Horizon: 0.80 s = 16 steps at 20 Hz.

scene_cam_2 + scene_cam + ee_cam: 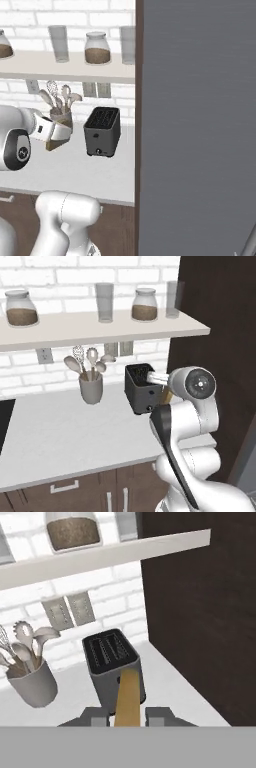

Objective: Start the toaster. Once the lever pops up, take the bread to the plate on the dining counter.

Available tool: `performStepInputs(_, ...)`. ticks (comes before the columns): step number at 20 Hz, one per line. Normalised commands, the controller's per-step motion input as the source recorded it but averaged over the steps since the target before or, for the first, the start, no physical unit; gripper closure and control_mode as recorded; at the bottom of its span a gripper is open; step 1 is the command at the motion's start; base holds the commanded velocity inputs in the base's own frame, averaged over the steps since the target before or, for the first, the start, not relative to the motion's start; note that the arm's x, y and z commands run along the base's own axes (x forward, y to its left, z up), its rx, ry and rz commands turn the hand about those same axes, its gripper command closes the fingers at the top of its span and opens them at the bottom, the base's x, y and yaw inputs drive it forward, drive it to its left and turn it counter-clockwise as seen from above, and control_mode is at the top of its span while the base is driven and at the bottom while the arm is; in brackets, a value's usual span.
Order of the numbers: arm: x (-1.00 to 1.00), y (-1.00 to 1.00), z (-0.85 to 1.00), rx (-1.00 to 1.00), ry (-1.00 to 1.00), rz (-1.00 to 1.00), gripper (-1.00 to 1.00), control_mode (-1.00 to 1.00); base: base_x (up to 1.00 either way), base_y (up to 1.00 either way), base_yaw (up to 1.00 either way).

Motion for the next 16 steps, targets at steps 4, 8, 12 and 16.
performStepInputs(4, 0.0, 0.0, 0.0, 0.0, 0.0, 0.0, 1.0, 1.0, -0.62, 0.02, -0.7)
performStepInputs(8, 0.0, 0.0, 0.0, 0.0, 0.0, 0.0, 1.0, 1.0, -0.64, 0.07, -0.83)
performStepInputs(12, 0.0, 0.0, 0.0, 0.0, 0.0, 0.0, 1.0, 1.0, -0.65, 0.0, -0.84)
performStepInputs(16, 0.0, 0.0, 0.0, 0.0, 0.0, 0.0, 1.0, 1.0, -0.58, 0.0, -0.84)
